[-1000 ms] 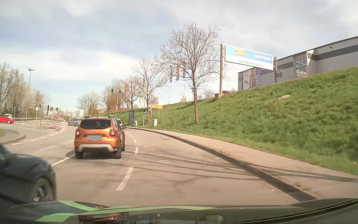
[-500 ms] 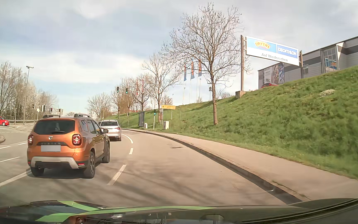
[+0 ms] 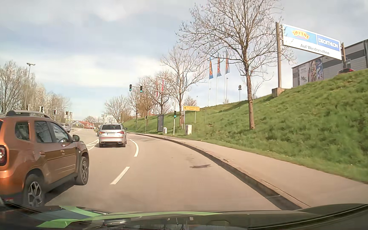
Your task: Follow the waypoints while adhering to traffic rules and regulations
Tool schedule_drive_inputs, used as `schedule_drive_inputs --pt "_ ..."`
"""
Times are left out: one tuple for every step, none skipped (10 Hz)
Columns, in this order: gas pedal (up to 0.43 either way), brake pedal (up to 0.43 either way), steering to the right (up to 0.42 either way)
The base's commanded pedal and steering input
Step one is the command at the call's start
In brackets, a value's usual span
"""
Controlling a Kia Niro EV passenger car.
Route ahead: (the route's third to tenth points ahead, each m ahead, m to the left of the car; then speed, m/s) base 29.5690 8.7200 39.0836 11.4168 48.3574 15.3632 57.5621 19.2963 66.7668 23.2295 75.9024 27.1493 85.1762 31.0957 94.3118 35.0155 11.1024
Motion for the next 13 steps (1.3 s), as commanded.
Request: schedule_drive_inputs --pt "0.098 0.0 -0.066" --pt "0.098 0.0 -0.066" --pt "0.098 0.0 -0.066" --pt "0.098 0.0 -0.066" --pt "0.098 0.0 -0.066" --pt "0.098 0.0 -0.066" --pt "0.11 0.0 -0.064" --pt "0.11 0.0 -0.063" --pt "0.11 0.0 -0.062" --pt "0.11 0.0 -0.062" --pt "0.118 0.0 -0.061" --pt "0.138 0.0 -0.061" --pt "0.138 0.0 -0.06"
